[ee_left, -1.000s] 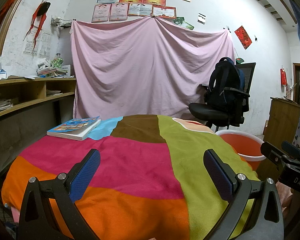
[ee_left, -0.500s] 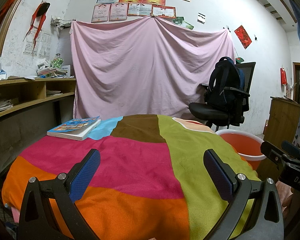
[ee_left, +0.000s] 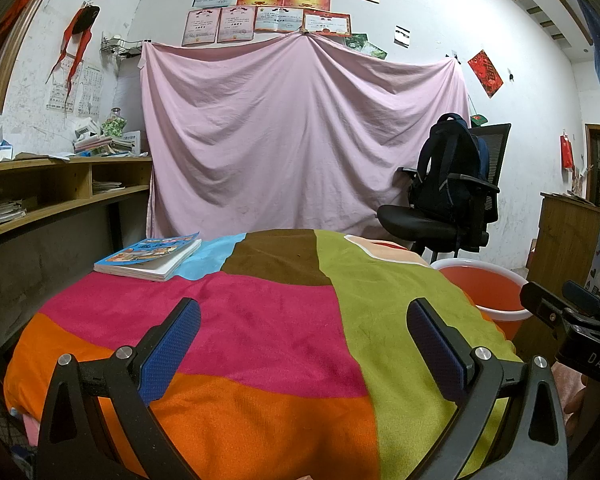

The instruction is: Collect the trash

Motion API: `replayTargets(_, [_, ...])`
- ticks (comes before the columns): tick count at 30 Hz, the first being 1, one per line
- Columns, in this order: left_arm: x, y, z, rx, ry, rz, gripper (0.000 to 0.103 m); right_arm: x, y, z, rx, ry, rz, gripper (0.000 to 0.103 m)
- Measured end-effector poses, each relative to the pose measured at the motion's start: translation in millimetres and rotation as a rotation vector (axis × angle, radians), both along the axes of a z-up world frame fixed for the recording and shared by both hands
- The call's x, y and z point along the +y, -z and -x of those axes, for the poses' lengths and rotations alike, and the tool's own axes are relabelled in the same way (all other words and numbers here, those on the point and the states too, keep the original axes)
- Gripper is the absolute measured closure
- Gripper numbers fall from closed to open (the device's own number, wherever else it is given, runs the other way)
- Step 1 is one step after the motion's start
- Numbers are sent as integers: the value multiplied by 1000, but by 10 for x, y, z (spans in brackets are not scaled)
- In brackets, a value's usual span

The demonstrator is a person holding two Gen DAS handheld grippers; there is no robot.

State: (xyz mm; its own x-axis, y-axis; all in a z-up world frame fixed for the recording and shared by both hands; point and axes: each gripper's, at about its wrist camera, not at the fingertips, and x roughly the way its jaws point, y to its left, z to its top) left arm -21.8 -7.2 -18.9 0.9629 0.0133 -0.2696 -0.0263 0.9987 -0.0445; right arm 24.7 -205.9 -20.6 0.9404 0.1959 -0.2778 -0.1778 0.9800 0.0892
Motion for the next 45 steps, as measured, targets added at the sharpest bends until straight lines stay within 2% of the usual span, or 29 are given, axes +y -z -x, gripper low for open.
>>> replayTargets(45, [70,11,-17,-6,-4,-63,2,130,38,86,16,-8,2,0])
